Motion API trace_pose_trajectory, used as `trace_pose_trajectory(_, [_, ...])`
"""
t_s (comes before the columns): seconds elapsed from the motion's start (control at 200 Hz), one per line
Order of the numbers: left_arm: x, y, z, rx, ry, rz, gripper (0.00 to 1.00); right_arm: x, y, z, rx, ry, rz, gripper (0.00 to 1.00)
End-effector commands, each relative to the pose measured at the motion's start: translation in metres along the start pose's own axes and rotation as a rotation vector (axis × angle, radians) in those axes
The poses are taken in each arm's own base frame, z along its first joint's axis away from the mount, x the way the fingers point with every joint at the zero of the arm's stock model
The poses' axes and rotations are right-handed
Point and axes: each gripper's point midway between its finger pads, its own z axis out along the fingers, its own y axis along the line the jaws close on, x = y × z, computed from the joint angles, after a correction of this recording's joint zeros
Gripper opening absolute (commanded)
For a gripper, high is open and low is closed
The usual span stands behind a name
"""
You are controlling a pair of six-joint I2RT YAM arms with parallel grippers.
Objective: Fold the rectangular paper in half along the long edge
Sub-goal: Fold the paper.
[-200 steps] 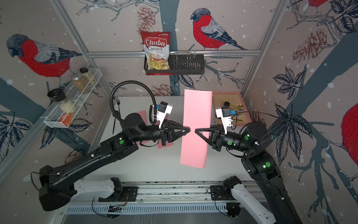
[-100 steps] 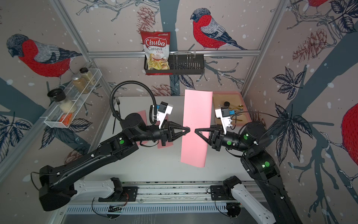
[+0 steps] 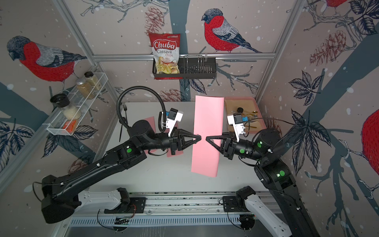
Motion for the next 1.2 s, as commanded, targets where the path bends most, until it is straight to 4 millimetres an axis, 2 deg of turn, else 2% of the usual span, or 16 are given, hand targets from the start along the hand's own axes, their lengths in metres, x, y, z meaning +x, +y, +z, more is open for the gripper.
trace_pose_trajectory(0.0, [-0.007, -0.012, -0.001, 0.043, -0.024, 0.033, 0.00, -0.004, 0.006, 0.000, -0.025, -0.008, -0.032, 0.18])
trace_pose_trajectory(0.175, [-0.007, -0.011, -0.001, 0.041, -0.023, 0.030, 0.00, -0.003, 0.008, -0.001, -0.032, -0.004, -0.037, 0.14])
trace_pose_trajectory(0.34, [-0.007, -0.012, -0.001, 0.042, -0.024, 0.033, 0.00, -0.001, 0.018, -0.003, -0.073, 0.005, -0.051, 0.12])
trace_pose_trajectory(0.39, [-0.007, -0.011, -0.001, 0.041, -0.024, 0.032, 0.00, -0.001, 0.020, -0.003, -0.085, 0.006, -0.053, 0.09])
trace_pose_trajectory(0.45, [-0.007, -0.012, -0.001, 0.044, -0.025, 0.034, 0.00, -0.001, 0.023, -0.004, -0.098, 0.001, -0.060, 0.00])
trace_pose_trajectory(0.635, [-0.007, -0.013, -0.002, 0.047, -0.026, 0.033, 0.00, -0.002, 0.030, -0.005, -0.134, 0.000, -0.061, 0.00])
trace_pose_trajectory(0.765, [-0.007, -0.012, -0.001, 0.042, -0.022, 0.028, 0.00, -0.001, 0.027, -0.003, -0.134, 0.004, -0.056, 0.00])
trace_pose_trajectory(0.926, [-0.005, -0.014, 0.000, 0.059, -0.015, 0.022, 0.14, 0.000, 0.024, -0.001, -0.136, 0.007, -0.052, 0.00])
trace_pose_trajectory(1.196, [-0.003, -0.016, 0.000, 0.082, -0.004, 0.011, 0.16, 0.000, 0.021, 0.004, -0.157, 0.014, -0.054, 0.00])
